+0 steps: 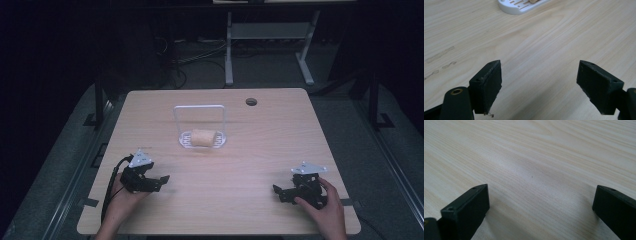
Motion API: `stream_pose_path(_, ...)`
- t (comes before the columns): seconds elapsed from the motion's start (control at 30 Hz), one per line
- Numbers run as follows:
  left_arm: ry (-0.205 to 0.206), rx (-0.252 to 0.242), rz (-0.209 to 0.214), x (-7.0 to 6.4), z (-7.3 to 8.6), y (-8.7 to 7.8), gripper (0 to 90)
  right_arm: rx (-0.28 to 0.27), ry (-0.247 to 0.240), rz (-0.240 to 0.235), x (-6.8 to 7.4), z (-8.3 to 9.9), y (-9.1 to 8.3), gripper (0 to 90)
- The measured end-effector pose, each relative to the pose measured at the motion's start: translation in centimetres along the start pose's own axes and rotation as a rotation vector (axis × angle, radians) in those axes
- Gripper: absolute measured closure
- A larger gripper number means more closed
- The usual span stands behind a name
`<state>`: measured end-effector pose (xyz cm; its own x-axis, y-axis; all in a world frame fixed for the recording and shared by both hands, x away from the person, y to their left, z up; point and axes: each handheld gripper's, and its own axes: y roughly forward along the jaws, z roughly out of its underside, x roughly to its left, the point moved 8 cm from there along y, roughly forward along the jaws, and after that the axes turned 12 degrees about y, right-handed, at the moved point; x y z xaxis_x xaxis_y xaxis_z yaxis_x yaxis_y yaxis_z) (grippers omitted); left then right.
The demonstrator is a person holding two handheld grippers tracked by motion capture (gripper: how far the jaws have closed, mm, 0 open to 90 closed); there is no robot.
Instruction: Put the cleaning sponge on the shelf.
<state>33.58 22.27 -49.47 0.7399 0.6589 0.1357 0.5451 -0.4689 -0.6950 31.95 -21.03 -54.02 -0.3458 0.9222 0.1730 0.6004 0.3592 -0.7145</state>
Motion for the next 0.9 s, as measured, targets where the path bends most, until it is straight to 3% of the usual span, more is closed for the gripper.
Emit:
stream_pose_path(0.33,-0.002,0.007,0.009,-0.7,2.7,-0.6,16.1,0.000,0.002,-0.001,0.0,0.0,0.0,0.7)
stream_pose_path(0.6,0.003,0.060,0.005,-1.2,4.9,-1.0,14.5,0.002,0.001,0.000,0.0,0.0,0.0,0.7)
stream_pose_path(0.9,0.010,0.064,-0.009,-1.2,5.3,-0.8,13.2,0.002,0.002,0.000,0.0,0.0,0.0,0.7)
